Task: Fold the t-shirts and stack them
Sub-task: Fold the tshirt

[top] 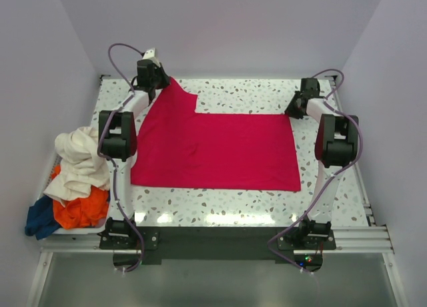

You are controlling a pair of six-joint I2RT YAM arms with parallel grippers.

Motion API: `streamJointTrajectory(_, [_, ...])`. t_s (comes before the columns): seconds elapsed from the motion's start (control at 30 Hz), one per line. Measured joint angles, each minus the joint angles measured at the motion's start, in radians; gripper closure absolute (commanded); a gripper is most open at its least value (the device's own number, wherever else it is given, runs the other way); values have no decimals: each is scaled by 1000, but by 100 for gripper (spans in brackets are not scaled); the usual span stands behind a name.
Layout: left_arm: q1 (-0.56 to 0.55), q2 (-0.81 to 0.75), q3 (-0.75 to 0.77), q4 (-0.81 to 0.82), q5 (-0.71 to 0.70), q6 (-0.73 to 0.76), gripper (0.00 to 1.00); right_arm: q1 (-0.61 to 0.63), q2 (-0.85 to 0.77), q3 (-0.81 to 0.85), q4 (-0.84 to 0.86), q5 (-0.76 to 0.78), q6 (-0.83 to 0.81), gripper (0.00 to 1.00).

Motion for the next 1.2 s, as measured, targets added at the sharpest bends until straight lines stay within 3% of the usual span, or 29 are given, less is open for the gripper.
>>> streamJointTrajectory(0.27, [3,0,0,1,6,-5,100,0,3,0,-3,-11,6,100])
streamJointTrajectory(0.57, [7,1,19,3,12,-17,100,0,34,50,-11,-10,10,100])
streamJointTrajectory(0.97, [17,116,274,24,51,-80,100,-10,104,174,-8,-14,21,100])
streamJointTrajectory(1.2, [23,122,246,60,79,-103,100,-16,110,173,17,-42,30,100])
